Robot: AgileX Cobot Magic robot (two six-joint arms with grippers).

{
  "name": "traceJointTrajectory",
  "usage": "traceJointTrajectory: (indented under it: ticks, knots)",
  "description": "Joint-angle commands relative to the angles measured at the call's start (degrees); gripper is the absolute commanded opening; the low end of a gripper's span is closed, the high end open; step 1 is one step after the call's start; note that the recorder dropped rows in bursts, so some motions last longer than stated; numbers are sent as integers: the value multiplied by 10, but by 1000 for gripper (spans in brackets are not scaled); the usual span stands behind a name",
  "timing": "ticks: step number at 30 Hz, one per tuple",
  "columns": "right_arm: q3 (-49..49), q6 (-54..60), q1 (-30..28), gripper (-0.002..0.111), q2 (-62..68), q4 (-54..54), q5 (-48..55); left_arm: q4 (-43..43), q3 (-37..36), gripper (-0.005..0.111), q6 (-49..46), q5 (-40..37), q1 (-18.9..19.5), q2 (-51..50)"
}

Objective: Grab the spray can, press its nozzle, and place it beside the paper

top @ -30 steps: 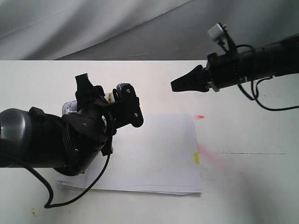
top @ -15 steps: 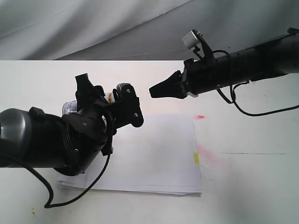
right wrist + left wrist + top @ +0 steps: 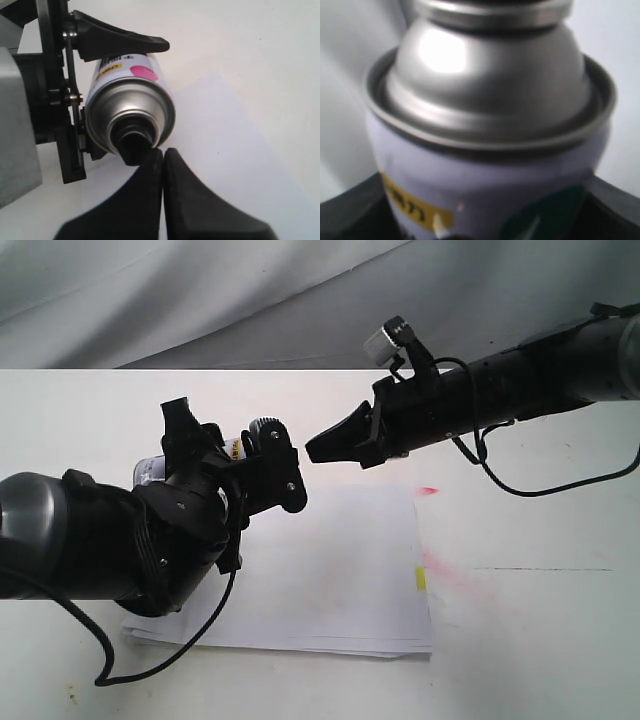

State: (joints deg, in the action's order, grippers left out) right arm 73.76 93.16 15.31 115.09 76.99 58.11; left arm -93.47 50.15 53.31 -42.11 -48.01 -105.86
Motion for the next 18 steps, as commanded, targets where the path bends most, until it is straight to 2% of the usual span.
traceJointTrajectory:
  ticks: [1, 18]
  knots:
    - [3, 26, 1, 0, -2, 27, -2, -10, 0, 0, 6, -16, -2, 5]
    - [3, 26, 3, 0, 0, 28, 19, -10, 0, 0, 6, -16, -2, 5]
